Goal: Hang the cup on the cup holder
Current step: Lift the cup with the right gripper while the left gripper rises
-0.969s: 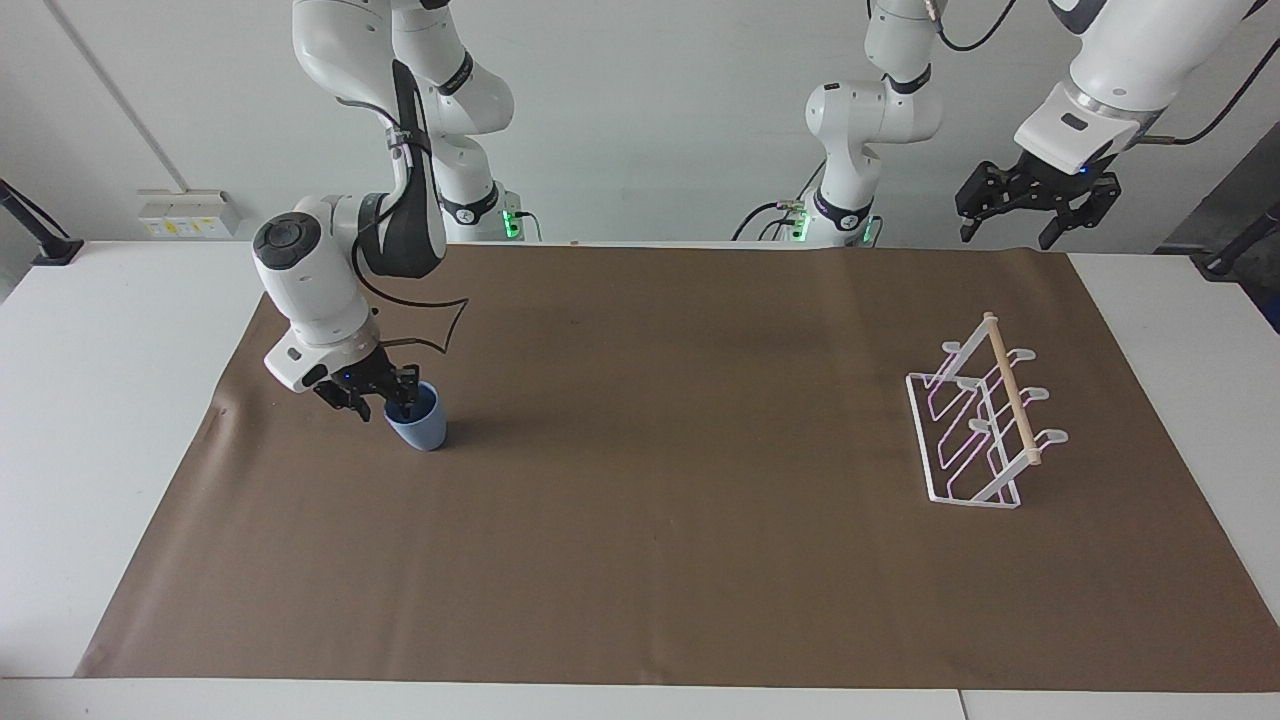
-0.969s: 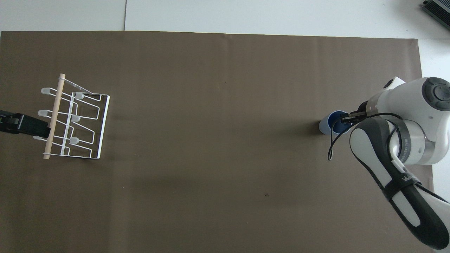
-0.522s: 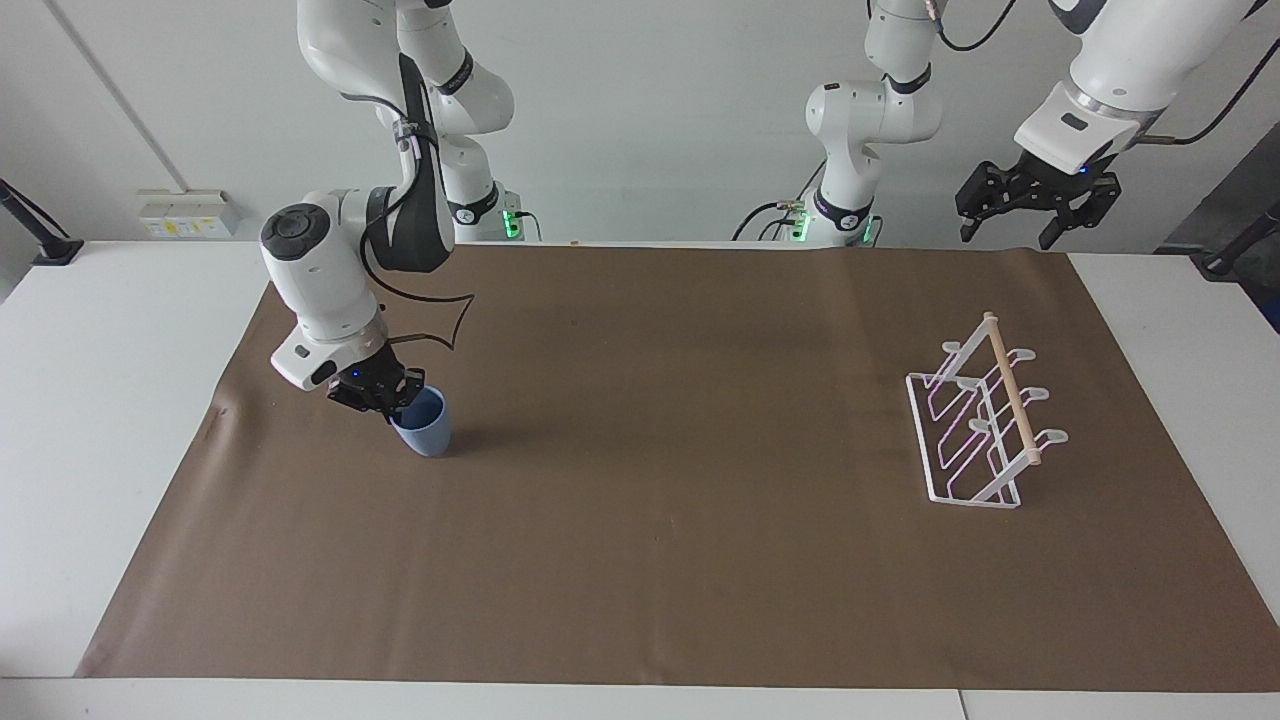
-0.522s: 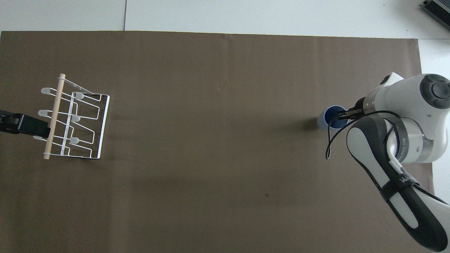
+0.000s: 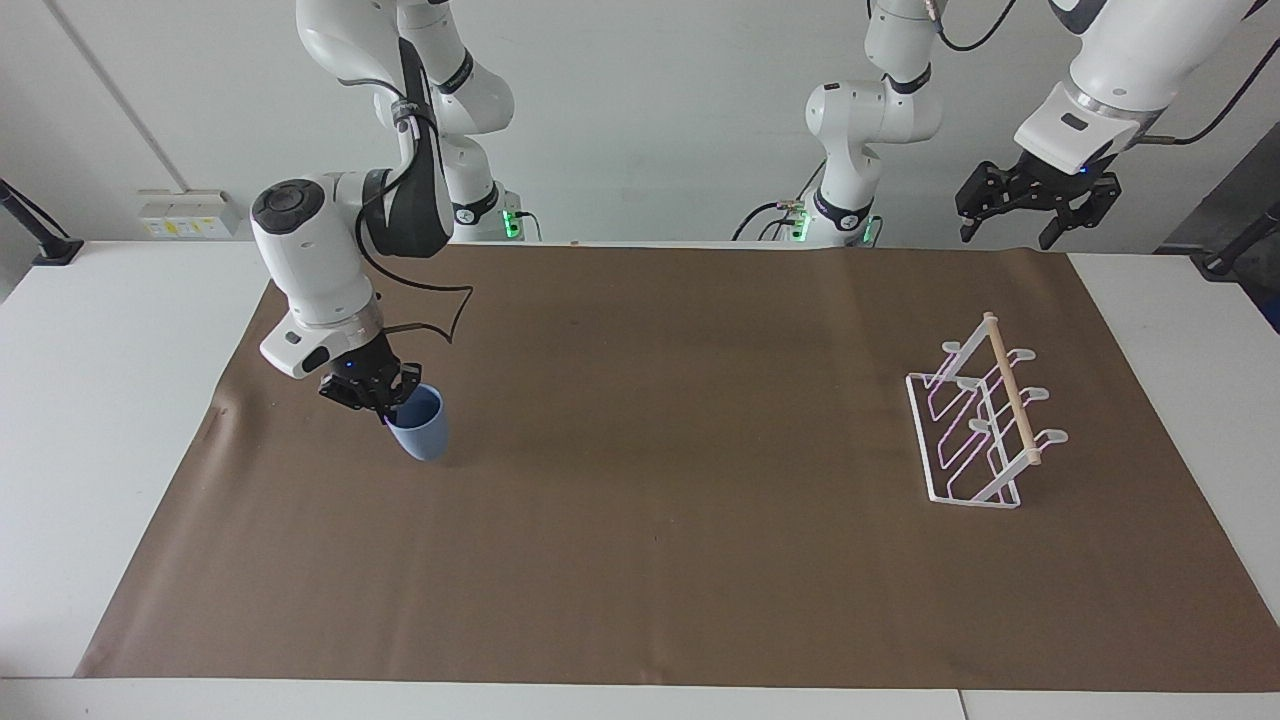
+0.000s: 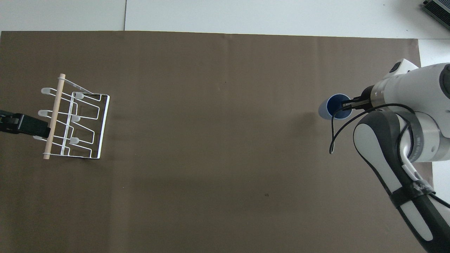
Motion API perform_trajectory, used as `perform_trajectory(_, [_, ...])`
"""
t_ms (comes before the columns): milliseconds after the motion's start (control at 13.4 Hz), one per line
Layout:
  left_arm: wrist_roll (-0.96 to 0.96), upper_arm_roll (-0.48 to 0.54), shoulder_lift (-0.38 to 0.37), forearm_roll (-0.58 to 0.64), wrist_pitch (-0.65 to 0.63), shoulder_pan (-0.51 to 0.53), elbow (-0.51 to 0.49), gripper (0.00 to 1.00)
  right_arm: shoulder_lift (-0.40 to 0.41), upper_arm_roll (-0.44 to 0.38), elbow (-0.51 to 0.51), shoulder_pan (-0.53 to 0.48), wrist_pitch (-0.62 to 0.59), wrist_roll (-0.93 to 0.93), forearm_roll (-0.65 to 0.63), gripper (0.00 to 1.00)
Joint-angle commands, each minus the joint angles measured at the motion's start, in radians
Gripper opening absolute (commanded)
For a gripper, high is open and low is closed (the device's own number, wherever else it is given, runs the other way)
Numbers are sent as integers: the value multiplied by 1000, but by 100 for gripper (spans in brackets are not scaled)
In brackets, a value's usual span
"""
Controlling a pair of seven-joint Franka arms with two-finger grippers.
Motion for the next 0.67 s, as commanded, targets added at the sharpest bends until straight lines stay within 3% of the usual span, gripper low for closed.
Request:
perform_trajectory(0, [-13,-2,-28,18,-41,-14,-26,100,-30,4,38,-5,-47,-36,116,0])
perform_trajectory(224, [-86,-13,-28,3,-29,-17,-18,100,-49,4,56,-5,-68,-37,344,0])
perform_trajectory(596, [-276,-11,-22,-184,-18,-16,-12,100,-67,3,47,-7,-71,-91,765,0])
